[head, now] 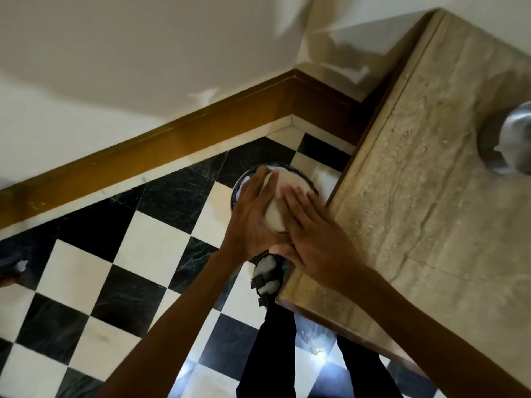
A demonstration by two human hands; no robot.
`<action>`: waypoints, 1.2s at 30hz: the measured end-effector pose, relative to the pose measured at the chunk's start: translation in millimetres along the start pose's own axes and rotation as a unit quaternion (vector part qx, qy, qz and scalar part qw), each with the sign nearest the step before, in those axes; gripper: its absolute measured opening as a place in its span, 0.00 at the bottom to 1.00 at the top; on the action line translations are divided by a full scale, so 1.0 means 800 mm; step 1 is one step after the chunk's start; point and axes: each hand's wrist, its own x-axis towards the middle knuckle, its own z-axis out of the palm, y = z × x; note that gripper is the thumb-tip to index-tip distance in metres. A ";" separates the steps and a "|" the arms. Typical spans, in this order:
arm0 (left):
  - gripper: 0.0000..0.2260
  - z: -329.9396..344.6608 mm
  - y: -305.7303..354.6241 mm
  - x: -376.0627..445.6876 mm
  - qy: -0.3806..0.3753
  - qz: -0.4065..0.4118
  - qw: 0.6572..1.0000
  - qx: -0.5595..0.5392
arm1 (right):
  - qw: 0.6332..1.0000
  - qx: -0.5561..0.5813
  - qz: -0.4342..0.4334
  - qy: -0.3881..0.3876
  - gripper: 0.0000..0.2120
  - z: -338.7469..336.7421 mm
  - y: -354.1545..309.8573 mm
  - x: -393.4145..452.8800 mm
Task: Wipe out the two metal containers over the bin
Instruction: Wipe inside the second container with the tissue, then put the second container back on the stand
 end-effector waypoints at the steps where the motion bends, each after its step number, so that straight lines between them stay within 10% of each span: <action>1: 0.50 0.001 0.005 0.001 -0.008 0.002 1.000 -0.002 | 0.998 -0.013 0.000 -0.057 0.41 -0.002 0.004 -0.001; 5: 0.45 -0.006 0.032 -0.012 0.015 -0.040 0.996 -0.080 | 0.992 0.110 0.053 0.024 0.39 -0.023 0.003 -0.010; 10: 0.29 -0.027 0.079 -0.013 0.035 -0.142 0.970 -0.197 | 0.879 0.411 0.180 0.161 0.32 -0.044 0.004 -0.060; 13: 0.16 -0.034 0.112 -0.009 -0.041 -0.249 0.902 -0.351 | 0.838 0.494 0.201 0.116 0.35 -0.051 0.017 -0.098; 18: 0.26 -0.004 0.219 -0.007 -0.040 -0.414 0.741 -0.527 | 0.778 0.556 0.241 0.164 0.20 -0.057 0.054 -0.181; 21: 0.35 0.047 0.288 0.002 -0.052 -0.469 0.739 -0.480 | 0.719 0.593 0.311 0.186 0.18 -0.052 0.100 -0.243; 26: 0.07 0.140 0.364 -0.002 -0.038 -0.442 0.806 -0.392 | 0.649 0.611 0.413 0.184 0.21 -0.029 0.174 -0.320; 29: 0.09 0.193 0.405 -0.001 -0.028 -0.408 0.825 -0.391 | 0.623 0.612 0.439 0.211 0.21 -0.022 0.219 -0.360; 36: 0.10 0.273 0.468 0.064 0.032 -0.404 0.801 -0.440 | 0.552 0.633 0.458 0.291 0.20 -0.042 0.311 -0.384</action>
